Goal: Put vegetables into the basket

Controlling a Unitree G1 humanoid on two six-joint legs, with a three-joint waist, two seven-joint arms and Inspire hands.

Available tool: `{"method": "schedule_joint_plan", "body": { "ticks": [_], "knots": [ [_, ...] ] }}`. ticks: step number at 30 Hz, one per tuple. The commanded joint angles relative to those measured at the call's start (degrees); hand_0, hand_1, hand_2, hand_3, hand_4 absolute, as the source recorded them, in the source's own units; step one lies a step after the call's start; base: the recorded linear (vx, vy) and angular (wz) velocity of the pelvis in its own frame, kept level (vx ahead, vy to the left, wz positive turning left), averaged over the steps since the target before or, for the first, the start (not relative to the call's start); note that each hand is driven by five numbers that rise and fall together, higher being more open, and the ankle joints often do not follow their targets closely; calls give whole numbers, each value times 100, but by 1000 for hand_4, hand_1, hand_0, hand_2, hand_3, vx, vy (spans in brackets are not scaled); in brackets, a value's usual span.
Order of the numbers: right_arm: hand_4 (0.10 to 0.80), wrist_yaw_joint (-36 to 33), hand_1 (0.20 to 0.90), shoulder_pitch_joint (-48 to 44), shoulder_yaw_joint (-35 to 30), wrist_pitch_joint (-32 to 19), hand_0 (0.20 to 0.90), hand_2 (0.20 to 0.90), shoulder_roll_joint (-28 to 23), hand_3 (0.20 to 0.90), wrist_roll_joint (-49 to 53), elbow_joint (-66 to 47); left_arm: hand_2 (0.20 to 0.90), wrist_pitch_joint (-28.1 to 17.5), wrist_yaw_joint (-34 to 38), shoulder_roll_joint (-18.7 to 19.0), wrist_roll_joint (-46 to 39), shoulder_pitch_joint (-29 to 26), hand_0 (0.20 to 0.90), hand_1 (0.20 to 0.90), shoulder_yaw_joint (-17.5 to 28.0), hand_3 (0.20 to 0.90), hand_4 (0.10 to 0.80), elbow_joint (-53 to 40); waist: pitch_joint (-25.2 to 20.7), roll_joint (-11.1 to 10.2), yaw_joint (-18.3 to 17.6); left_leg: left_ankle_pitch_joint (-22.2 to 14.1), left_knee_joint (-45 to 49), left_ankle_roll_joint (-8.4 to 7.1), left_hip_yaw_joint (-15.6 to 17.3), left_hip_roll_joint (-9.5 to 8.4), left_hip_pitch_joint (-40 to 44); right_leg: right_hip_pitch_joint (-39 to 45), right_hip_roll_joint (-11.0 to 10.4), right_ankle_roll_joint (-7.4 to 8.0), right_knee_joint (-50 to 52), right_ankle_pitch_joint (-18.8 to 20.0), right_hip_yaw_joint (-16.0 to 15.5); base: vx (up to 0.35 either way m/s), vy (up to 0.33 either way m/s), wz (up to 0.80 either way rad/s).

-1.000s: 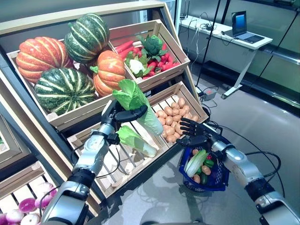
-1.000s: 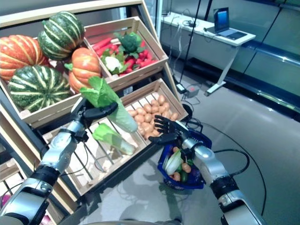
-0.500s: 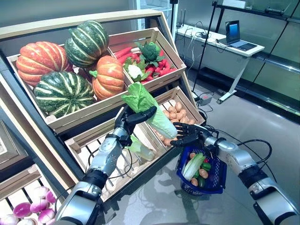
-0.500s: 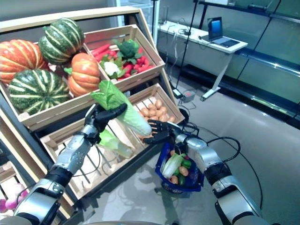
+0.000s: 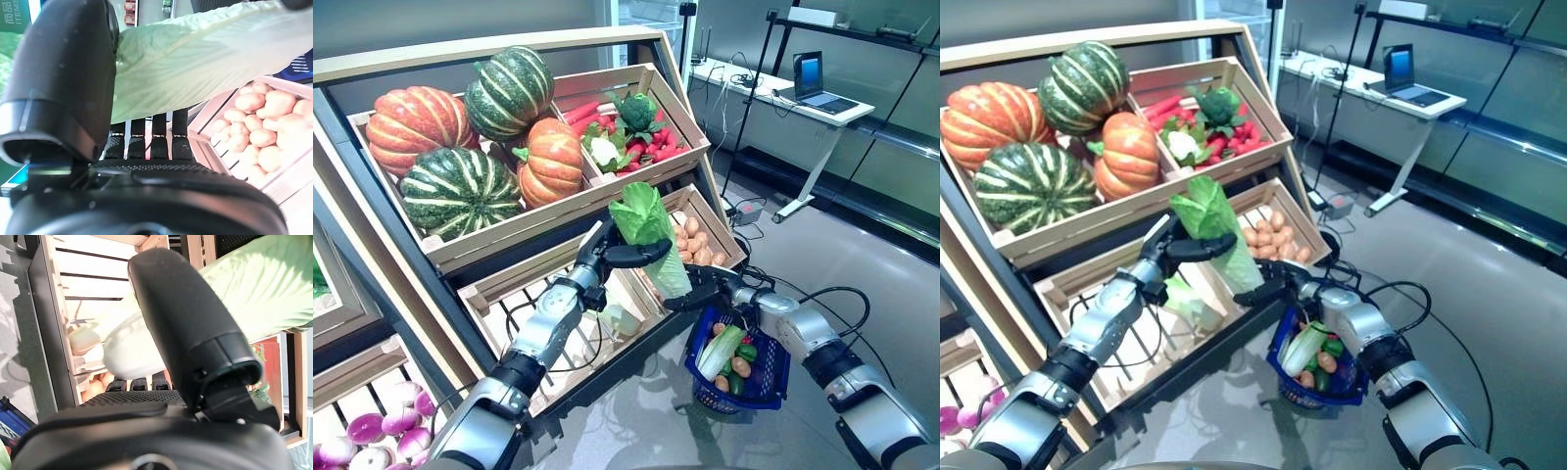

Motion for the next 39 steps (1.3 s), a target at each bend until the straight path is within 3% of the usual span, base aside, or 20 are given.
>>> {"method": "schedule_joint_plan", "body": {
  "ticks": [1,7,14,15,16,36,37,38,39],
  "knots": [
    [800,-171,900,-1466,51,-422,900,900,449,900,351,416,300,-405,-190,-425,-791,-1094,300,300,-187,300,400,-400,-303,0,133,-487,5,325,-331,-365,-149,50,326,-454,19,-309,-54,-1,9,4],
    [800,-354,900,-1679,3,-417,900,900,667,900,455,819,300,-301,-260,-746,-1097,-981,300,300,-304,300,400,-609,-319,3,192,-506,5,330,-390,-380,-144,58,317,-455,11,-297,-49,-3,6,3],
    [800,-139,900,-1922,-39,-276,900,900,765,900,617,1173,300,-201,-390,-873,-1325,-863,300,300,-458,300,400,-762,-325,2,251,-530,5,324,-442,-377,-145,64,311,-452,6,-300,-32,0,0,0],
    [505,-111,458,-1974,-20,-279,458,458,767,458,688,1253,300,-200,-411,-881,-1366,-852,300,300,-470,300,400,-782,-328,2,258,-533,5,320,-440,-372,-142,67,306,-453,4,-305,-35,0,0,0],
    [400,-94,300,-2018,-15,-286,300,300,780,300,789,1327,300,-195,-427,-887,-1397,-852,300,300,-488,300,400,-802,-332,4,266,-535,5,317,-442,-367,-139,71,303,-453,4,-306,-39,0,0,0],
    [400,0,300,-1974,-120,-394,300,300,703,300,795,1491,300,145,-606,-821,-1292,-723,300,300,-766,300,400,-959,-370,14,224,-558,5,300,-399,-332,-108,51,272,-414,4,-286,22,2,2,1],
    [400,-12,300,-1958,-129,-390,300,300,682,300,800,1484,564,186,-613,-806,-1278,-715,564,564,-775,564,576,-948,-369,16,221,-557,5,301,-394,-332,-110,48,271,-412,4,-284,23,0,0,0],
    [400,-27,300,-1933,-150,-405,300,300,656,300,792,1493,900,246,-604,-787,-1282,-703,900,900,-777,900,800,-934,-367,17,219,-557,5,301,-389,-332,-110,46,271,-409,4,-283,24,0,0,0],
    [400,-38,300,-1904,-168,-409,300,300,628,300,779,1477,900,281,-611,-766,-1271,-677,900,900,-766,900,800,-935,-364,19,215,-559,5,303,-387,-332,-107,44,270,-408,4,-284,28,0,0,0]
  ]
}}
